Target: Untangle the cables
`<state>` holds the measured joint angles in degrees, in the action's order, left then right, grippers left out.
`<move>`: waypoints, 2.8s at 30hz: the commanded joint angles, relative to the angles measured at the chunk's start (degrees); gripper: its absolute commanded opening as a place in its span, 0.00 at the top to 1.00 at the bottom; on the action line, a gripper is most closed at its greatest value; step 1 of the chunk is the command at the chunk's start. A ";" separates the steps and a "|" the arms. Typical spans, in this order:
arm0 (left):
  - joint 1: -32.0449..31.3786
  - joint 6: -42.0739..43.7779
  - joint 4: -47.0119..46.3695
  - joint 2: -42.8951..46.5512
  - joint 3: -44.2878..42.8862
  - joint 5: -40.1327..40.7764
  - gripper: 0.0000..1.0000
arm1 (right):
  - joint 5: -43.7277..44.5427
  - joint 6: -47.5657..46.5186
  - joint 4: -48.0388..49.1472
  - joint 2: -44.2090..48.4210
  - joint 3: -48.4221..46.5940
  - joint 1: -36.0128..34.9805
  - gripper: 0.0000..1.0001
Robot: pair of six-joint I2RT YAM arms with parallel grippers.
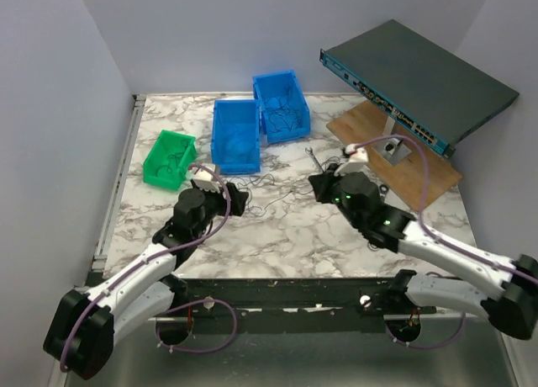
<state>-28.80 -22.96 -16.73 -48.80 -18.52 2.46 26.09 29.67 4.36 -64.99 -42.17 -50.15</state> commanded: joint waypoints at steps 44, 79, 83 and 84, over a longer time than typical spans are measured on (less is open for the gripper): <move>-6.20 5.04 -8.68 -6.89 -1.66 -13.17 0.11 | -4.84 -13.94 -26.19 -19.10 -76.93 -0.06 0.99; -5.39 -0.33 18.52 -25.16 -18.06 9.94 0.17 | 10.64 11.86 -38.62 24.89 -6.23 -0.06 0.99; -5.39 -0.92 18.73 -28.98 -19.87 8.00 0.28 | 10.60 13.31 -36.64 24.72 -3.24 -0.05 0.99; -5.39 -0.94 18.99 -29.64 -20.44 7.46 0.30 | 10.68 13.50 -36.12 24.77 -2.58 -0.04 0.99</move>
<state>-34.30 -23.99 -0.38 -75.64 -36.75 14.46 33.98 40.71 -30.11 -40.73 -47.44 -50.15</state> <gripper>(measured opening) 0.757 0.037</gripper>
